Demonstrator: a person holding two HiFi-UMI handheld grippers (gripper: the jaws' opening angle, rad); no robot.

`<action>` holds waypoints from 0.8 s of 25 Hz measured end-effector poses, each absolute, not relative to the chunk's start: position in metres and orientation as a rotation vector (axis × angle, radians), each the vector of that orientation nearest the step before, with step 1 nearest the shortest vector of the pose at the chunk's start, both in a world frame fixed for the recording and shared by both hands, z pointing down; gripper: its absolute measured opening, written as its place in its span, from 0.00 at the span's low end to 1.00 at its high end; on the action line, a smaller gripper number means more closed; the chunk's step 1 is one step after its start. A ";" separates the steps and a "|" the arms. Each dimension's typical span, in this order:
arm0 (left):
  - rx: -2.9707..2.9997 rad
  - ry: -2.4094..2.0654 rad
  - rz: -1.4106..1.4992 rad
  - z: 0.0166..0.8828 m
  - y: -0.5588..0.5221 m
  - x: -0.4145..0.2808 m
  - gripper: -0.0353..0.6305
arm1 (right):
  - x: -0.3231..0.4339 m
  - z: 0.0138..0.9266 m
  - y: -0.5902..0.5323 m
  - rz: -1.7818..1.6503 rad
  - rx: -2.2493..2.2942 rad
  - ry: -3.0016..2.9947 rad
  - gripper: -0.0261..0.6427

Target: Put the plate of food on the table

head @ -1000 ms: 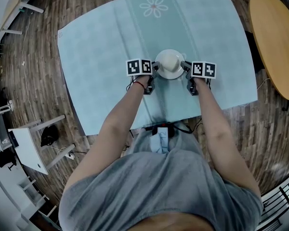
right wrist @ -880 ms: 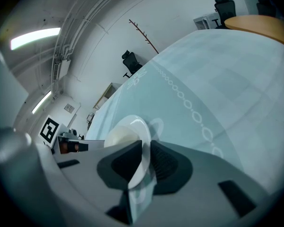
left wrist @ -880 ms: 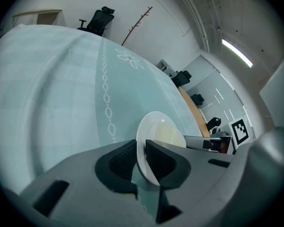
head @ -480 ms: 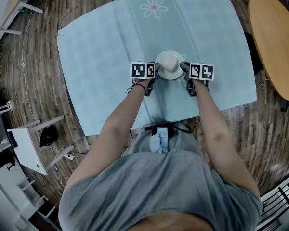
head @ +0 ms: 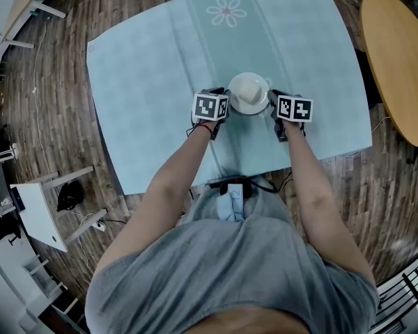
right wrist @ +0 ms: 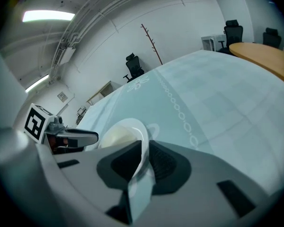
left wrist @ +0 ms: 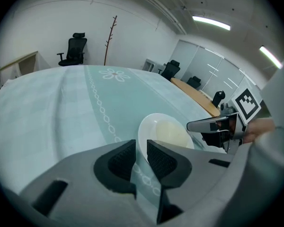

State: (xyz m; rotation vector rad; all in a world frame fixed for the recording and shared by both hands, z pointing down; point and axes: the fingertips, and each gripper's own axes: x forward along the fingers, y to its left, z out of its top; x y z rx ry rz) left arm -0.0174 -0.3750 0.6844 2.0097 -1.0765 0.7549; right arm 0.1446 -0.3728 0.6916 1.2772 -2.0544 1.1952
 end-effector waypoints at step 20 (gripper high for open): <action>2.390 -0.997 0.561 0.619 -0.331 0.018 0.13 | 0.110 0.605 -0.320 0.659 1.325 -2.461 0.10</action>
